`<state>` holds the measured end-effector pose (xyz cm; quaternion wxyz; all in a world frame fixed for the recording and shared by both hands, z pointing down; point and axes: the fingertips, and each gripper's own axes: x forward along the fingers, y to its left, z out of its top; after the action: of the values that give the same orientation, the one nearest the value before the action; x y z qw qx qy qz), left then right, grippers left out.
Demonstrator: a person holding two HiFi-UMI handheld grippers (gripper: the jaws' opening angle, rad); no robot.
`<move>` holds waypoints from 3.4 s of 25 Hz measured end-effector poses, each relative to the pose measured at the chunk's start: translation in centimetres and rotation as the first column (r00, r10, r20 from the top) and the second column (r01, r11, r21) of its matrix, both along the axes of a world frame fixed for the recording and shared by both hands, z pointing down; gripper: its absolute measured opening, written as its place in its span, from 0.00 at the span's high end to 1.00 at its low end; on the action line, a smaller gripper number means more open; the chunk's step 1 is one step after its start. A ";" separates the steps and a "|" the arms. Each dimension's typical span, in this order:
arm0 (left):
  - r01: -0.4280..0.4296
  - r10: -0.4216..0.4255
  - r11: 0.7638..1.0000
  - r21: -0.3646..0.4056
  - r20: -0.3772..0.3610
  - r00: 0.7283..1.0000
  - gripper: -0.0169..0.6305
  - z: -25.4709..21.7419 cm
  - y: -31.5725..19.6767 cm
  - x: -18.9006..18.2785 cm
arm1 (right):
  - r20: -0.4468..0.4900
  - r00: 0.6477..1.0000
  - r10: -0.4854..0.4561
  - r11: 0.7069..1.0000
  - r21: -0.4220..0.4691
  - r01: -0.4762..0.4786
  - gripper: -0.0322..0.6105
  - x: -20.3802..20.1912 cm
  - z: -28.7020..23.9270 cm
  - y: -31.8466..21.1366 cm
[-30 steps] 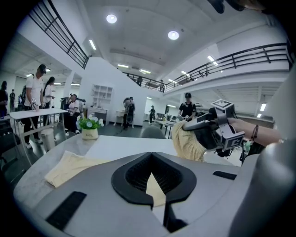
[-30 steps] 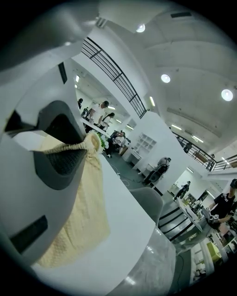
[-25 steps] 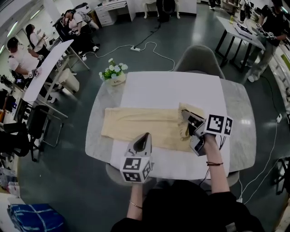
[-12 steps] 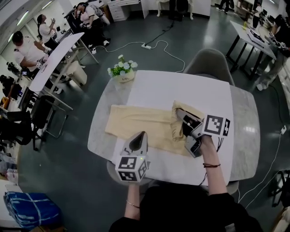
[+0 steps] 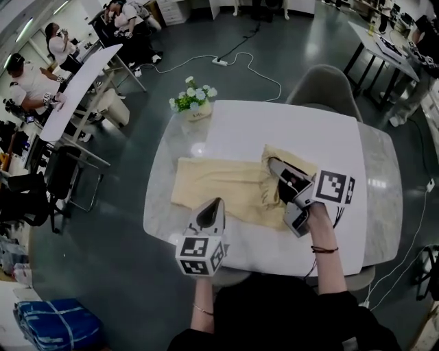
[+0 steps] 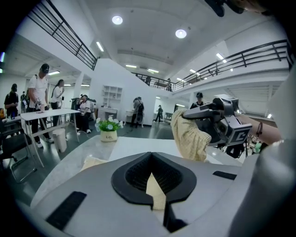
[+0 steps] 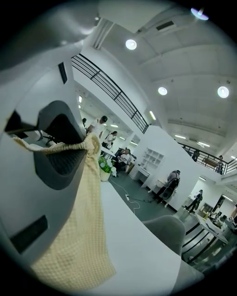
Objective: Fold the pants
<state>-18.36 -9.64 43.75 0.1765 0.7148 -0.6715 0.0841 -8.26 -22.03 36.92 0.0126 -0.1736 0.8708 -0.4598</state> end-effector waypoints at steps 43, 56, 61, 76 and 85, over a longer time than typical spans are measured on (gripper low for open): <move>-0.097 0.077 0.985 -0.144 -0.138 0.987 0.96 8.8 3.2 -17.0 | -0.442 0.895 0.061 0.993 -0.062 -0.099 0.89 -23.2 14.3 1.8; -0.077 0.042 0.979 -0.189 -0.184 0.982 0.96 11.6 4.0 -18.3 | -0.619 0.785 0.019 0.996 -0.060 -0.072 0.89 -26.1 20.5 1.8; -0.073 0.035 0.979 -0.191 -0.196 0.980 0.96 12.0 4.2 -18.4 | -0.647 0.763 -0.007 0.998 -0.052 -0.035 0.89 -26.7 21.8 2.1; -0.074 0.034 0.979 -0.192 -0.204 0.978 0.96 12.0 4.4 -18.7 | -0.623 0.779 -0.070 0.998 -0.046 0.052 0.66 -29.2 22.4 4.1; -0.095 0.059 0.978 -0.185 -0.187 0.981 0.96 11.6 4.5 -18.2 | -0.490 0.871 -0.021 1.000 -0.022 0.012 0.63 -28.0 20.1 4.3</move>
<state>-36.55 -5.12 55.33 0.3015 0.7245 -0.6132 0.0906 -36.29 -17.73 56.98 -0.2139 -0.2772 0.8428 -0.4087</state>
